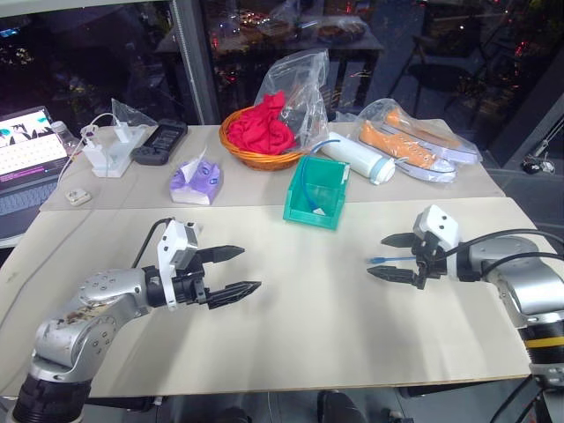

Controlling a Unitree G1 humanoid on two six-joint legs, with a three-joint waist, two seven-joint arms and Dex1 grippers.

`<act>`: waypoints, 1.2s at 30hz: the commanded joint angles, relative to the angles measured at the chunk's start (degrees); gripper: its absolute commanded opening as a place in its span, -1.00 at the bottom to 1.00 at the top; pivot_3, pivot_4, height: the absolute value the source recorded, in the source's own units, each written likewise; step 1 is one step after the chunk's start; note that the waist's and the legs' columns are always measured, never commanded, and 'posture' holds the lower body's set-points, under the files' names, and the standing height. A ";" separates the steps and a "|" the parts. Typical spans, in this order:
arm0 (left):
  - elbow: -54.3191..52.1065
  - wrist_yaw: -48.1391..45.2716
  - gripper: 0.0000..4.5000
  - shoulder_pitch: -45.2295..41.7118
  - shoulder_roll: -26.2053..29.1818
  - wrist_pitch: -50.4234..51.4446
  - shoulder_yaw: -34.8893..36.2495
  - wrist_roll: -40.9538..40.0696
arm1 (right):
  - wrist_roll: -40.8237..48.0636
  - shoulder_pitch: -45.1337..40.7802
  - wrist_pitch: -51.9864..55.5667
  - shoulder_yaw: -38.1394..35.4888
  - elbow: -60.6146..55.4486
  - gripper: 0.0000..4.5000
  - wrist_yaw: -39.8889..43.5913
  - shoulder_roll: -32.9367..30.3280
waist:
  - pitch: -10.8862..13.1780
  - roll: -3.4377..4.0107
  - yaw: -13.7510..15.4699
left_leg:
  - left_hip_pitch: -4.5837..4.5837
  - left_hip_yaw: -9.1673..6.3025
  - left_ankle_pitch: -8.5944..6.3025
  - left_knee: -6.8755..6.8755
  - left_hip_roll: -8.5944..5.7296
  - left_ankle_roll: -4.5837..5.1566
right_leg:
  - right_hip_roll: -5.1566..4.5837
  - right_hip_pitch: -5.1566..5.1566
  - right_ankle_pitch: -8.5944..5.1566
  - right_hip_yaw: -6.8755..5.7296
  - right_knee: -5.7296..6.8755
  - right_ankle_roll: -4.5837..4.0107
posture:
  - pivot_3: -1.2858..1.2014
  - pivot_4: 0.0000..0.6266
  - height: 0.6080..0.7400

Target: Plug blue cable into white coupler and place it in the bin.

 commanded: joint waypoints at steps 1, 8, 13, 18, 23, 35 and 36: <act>-0.26 -1.05 0.97 -0.85 0.18 -1.72 -0.94 0.90 | -3.68 -4.93 -0.71 2.56 5.22 1.00 0.20 -0.49 | 0.00 0.00 -0.02 | 0.00 0.00 0.00 0.00 0.00 0.00 | 0.00 0.00 0.00 0.00 0.00 0.00 | 0.03 -0.52 0.75; -0.97 0.05 0.97 -1.17 -0.61 -1.46 -1.60 1.08 | -13.45 -17.59 0.71 12.73 24.70 1.00 1.25 2.61 | 0.02 0.01 -0.65 | 0.03 0.03 0.05 0.04 0.02 -0.08 | 0.04 0.03 0.14 0.01 -0.04 -0.01 | 0.03 -0.52 0.75; -1.61 0.51 0.97 -0.33 -0.50 -1.45 -1.11 0.97 | -17.54 -20.91 -0.29 16.26 32.73 1.00 5.11 2.91 | 0.01 0.00 -1.11 | 0.00 0.06 0.10 0.04 0.01 -0.19 | -0.02 0.01 0.14 0.01 -0.08 0.00 | 0.03 -0.52 0.75; -2.67 1.48 1.00 0.67 -0.47 -0.93 -0.29 0.27 | -20.15 -22.20 -2.52 18.13 37.33 0.76 7.92 2.69 | 0.01 -0.01 -0.83 | 0.01 0.05 0.10 0.05 0.01 -0.17 | -0.03 0.05 0.14 0.00 -0.08 0.01 | 0.03 -0.52 0.75; -2.61 1.58 1.00 1.12 -0.21 -1.09 0.11 0.30 | -22.25 -21.91 -4.75 18.80 38.37 0.05 9.55 2.33 | 0.00 -0.01 -0.32 | 0.03 0.05 0.09 0.05 0.01 -0.17 | -0.03 0.07 0.14 -0.02 -0.08 0.02 | 0.03 -0.52 0.75; -2.19 2.68 1.00 -0.08 -0.50 -0.04 1.52 -1.46 | -20.93 -17.62 -8.51 17.72 31.47 -0.99 14.68 3.03 | -0.14 -0.24 -0.23 | 0.09 0.04 0.09 0.05 0.02 -0.17 | -0.01 0.12 0.14 -0.02 -0.07 0.01 | 0.03 -0.52 0.75; -2.13 2.73 1.00 -0.05 -0.47 -0.07 1.49 -1.44 | -21.06 -17.47 -8.47 17.55 31.26 -0.99 14.48 3.21 | -0.15 -0.25 -0.24 | 0.09 0.03 0.09 0.05 0.02 -0.16 | -0.01 0.13 0.14 -0.02 -0.07 0.01 | 0.03 -0.52 0.75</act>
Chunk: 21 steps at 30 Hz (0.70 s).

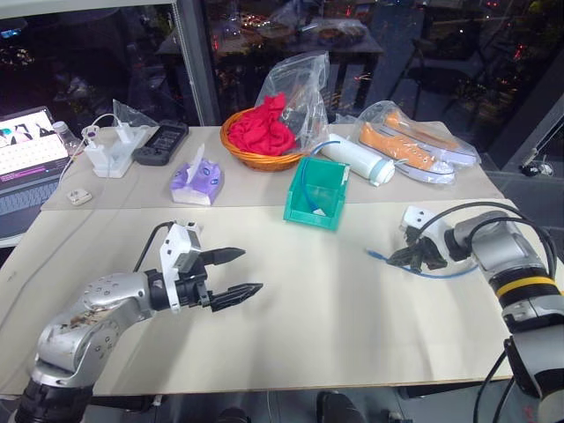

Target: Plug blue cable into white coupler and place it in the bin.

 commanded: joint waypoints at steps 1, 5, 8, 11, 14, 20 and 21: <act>-1.09 0.32 1.00 -0.47 0.20 -0.19 1.22 -0.85 | -0.39 2.53 -0.39 1.47 -0.80 -0.99 2.22 0.97 | -0.01 -0.01 0.00 | 0.02 0.00 0.00 0.00 0.00 0.00 | 0.00 0.02 0.00 0.00 0.00 0.00 | 0.03 -0.52 0.75; -1.25 0.73 1.00 -0.19 -0.13 -0.35 0.98 -0.75 | 0.25 3.10 -1.19 0.28 -2.45 -0.99 1.63 1.84 | -0.01 -0.02 -0.13 | 0.10 0.00 0.00 0.00 0.00 0.01 | 0.01 0.12 0.00 0.00 -0.01 0.00 | 0.03 -0.52 0.75; -1.15 0.86 1.00 -0.16 -0.21 -0.43 0.92 -0.76 | 0.66 4.14 -2.35 -0.33 -5.11 -0.99 2.22 1.89 | -0.01 -0.02 -0.40 | 0.17 -0.01 -0.02 0.00 0.01 0.03 | 0.02 0.21 0.00 0.00 -0.02 0.00 | 0.03 -0.52 0.75; -0.81 0.57 1.00 -0.13 -0.02 -0.68 0.96 -0.54 | 2.25 5.95 -0.97 -0.51 -12.07 -0.99 2.48 3.50 | -0.01 -0.02 -0.88 | 0.19 -0.01 -0.02 -0.01 0.01 0.04 | 0.02 0.23 0.00 0.00 -0.01 0.00 | 0.03 -0.52 0.75; -0.37 0.33 1.00 -0.25 0.11 -0.72 0.75 -0.29 | 3.22 8.90 2.83 1.11 -22.06 -0.99 1.79 6.64 | -0.01 -0.01 -1.58 | 0.24 -0.03 -0.04 -0.02 0.05 0.07 | 0.08 0.23 0.00 0.01 0.02 0.00 | 0.03 -0.52 0.75; -0.40 -0.63 1.00 -0.13 0.60 -0.49 -0.17 0.17 | 2.01 12.54 9.70 5.58 -33.93 -0.99 -2.44 12.79 | -0.01 -0.01 -2.07 | 0.32 -0.06 -0.06 -0.03 0.06 0.10 | 0.11 0.25 -0.01 0.01 0.10 -0.02 | 0.03 -0.52 0.75; -0.50 -1.01 1.00 -0.01 0.83 -0.46 -0.46 0.37 | 1.80 12.65 10.61 6.13 -34.77 -0.99 -3.30 13.65 | -0.01 -0.01 -2.05 | 0.33 -0.06 -0.06 -0.02 0.06 0.10 | 0.11 0.25 -0.01 0.01 0.10 -0.02 | 0.03 -0.52 0.75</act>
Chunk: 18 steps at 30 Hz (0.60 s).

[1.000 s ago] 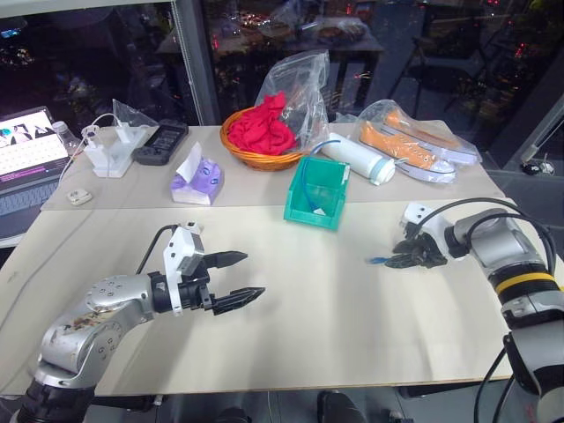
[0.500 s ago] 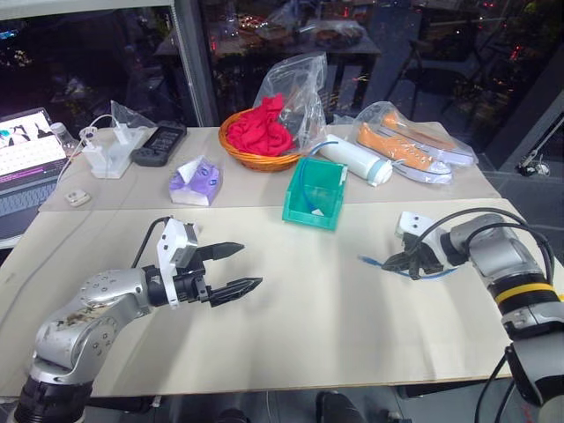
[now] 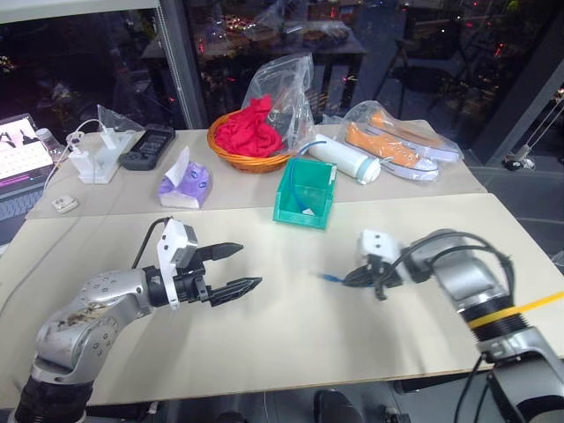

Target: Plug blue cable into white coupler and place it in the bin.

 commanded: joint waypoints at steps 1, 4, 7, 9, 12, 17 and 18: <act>-1.06 -1.47 1.00 0.44 1.33 -0.56 -0.70 0.65 | -0.53 1.19 3.73 3.71 -4.25 -0.99 -2.95 3.13 | 0.00 0.00 0.01 | 0.00 0.00 0.00 0.00 0.00 0.00 | 0.00 0.00 0.00 0.00 0.00 0.00 | 0.03 -0.52 0.75; -1.32 -4.28 1.00 2.00 3.69 -0.90 -2.66 2.29 | -0.97 1.01 5.33 5.14 -4.85 -0.99 -4.76 4.94 | 0.00 0.00 -0.45 | 0.05 0.00 0.00 -0.03 0.01 0.00 | 0.03 0.00 -0.01 0.00 0.02 -0.01 | 0.03 -0.52 0.75; -0.50 -5.84 1.00 2.61 4.77 -2.67 -3.68 4.19 | -2.00 1.18 5.05 6.20 -4.53 -0.99 -5.89 4.82 | 0.00 0.00 -0.44 | 0.10 0.00 0.00 -0.07 0.01 0.01 | 0.03 0.01 -0.02 0.00 0.03 -0.04 | 0.03 -0.52 0.75; 1.04 -7.11 1.00 2.01 5.27 -4.18 -4.84 6.06 | -2.73 1.12 4.34 6.77 -4.18 -0.99 -6.51 4.59 | 0.00 0.00 -0.51 | 0.14 0.00 0.00 -0.07 0.01 0.01 | 0.03 0.06 -0.02 0.00 0.03 -0.04 | 0.03 -0.52 0.75; 5.48 -8.22 1.00 -1.19 3.73 -6.95 -8.34 9.69 | -2.18 0.96 5.33 6.08 -5.00 -0.63 -6.64 4.12 | 0.00 0.00 -0.37 | 0.40 0.01 -0.01 -0.12 0.01 0.02 | 0.03 0.29 -0.04 0.00 0.01 -0.05 | 0.03 -0.52 0.75; 16.17 -11.61 1.00 -8.41 -1.86 -11.22 -14.71 14.01 | 3.22 2.47 14.44 -2.65 -14.27 -0.07 -7.61 1.08 | 0.01 0.01 0.51 | 0.43 0.01 0.00 -0.07 0.00 0.01 | 0.03 0.34 -0.03 0.01 0.06 -0.06 | 0.03 -0.52 0.75; 19.35 -12.79 1.00 -10.41 -3.23 -12.29 -16.15 15.13 | 5.07 3.06 16.73 -5.41 -17.23 -0.07 -7.98 0.19 | 0.02 0.02 0.98 | 0.37 0.01 0.00 -0.05 -0.02 0.00 | 0.01 0.31 -0.03 0.00 0.07 -0.06 | 0.03 -0.52 0.75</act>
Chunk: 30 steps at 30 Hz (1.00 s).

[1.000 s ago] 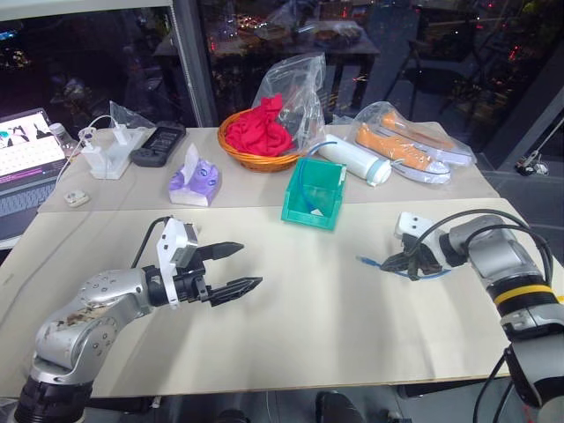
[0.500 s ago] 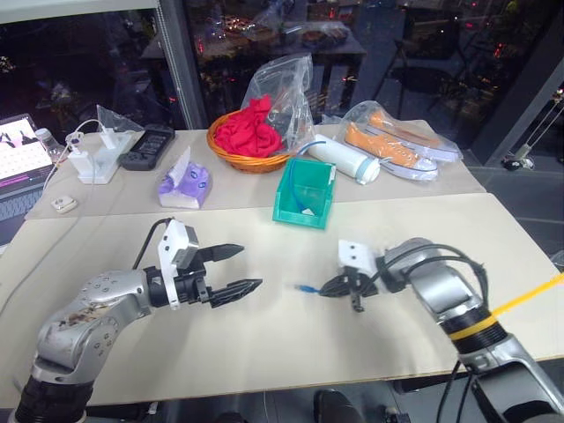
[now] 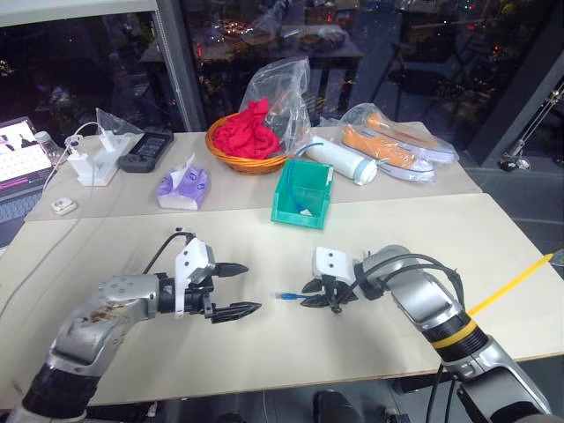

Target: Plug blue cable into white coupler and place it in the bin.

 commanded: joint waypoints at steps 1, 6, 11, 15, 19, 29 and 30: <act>9.40 -4.01 1.00 -5.62 -3.51 -4.72 -4.44 3.87 | 5.91 1.07 8.29 -9.88 -10.30 -0.07 -1.79 -3.10 | 0.01 0.01 0.73 | -0.07 0.00 0.00 0.03 -0.01 0.00 | -0.01 -0.06 0.00 0.00 -0.01 0.00 | 0.03 -0.52 0.75; 23.91 -8.70 1.00 -11.69 -7.83 -13.59 -8.82 10.24 | 12.39 2.75 17.08 -17.64 -20.47 -0.07 -5.56 -4.04 | 0.00 0.01 1.06 | -0.25 0.00 -0.04 0.02 -0.04 0.07 | -0.03 -0.18 0.01 -0.02 -0.13 0.01 | 0.03 -0.52 0.75; 34.50 -12.56 1.00 -16.47 -12.53 -21.61 -11.85 14.92 | 19.39 6.04 25.64 -24.59 -30.78 -0.07 -10.42 -2.81 | 0.00 0.00 1.84 | -0.37 0.02 -0.07 0.06 -0.04 0.13 | -0.04 -0.20 0.03 -0.05 -0.14 0.05 | 0.03 -0.52 0.75; 37.61 -15.41 1.00 -16.83 -14.33 -24.88 -13.03 16.86 | 21.66 8.04 28.86 -26.00 -34.34 -0.07 -15.00 -3.09 | 0.00 0.00 2.04 | -0.47 0.00 -0.07 0.09 -0.05 0.13 | -0.08 -0.20 0.05 -0.09 -0.16 0.08 | 0.03 -0.52 0.75; 40.18 -16.28 0.50 -17.29 -15.54 -27.92 -13.17 18.71 | 23.79 8.42 30.54 -27.17 -35.29 -0.02 -18.71 -3.16 | 0.00 0.00 2.03 | -0.46 0.00 -0.07 0.10 -0.06 0.13 | -0.09 -0.19 0.05 -0.09 -0.17 0.09 | 0.03 -0.52 0.75; 40.80 -16.47 -0.92 -16.71 -17.54 -28.16 -12.45 19.84 | 29.36 9.39 32.26 -28.80 -35.81 -0.02 -23.51 -4.26 | 0.00 0.00 1.96 | -0.43 -0.01 -0.08 0.10 -0.06 0.15 | -0.08 -0.17 0.05 -0.08 -0.17 0.09 | 0.03 -0.52 0.75; 40.45 -16.24 -0.92 -16.52 -17.54 -27.91 -12.17 19.70 | 29.85 9.57 32.36 -29.06 -35.84 -0.02 -23.72 -4.44 | 0.00 0.00 1.95 | -0.43 -0.01 -0.08 0.10 -0.06 0.15 | -0.08 -0.17 0.05 -0.08 -0.17 0.09 | 0.03 -0.52 0.75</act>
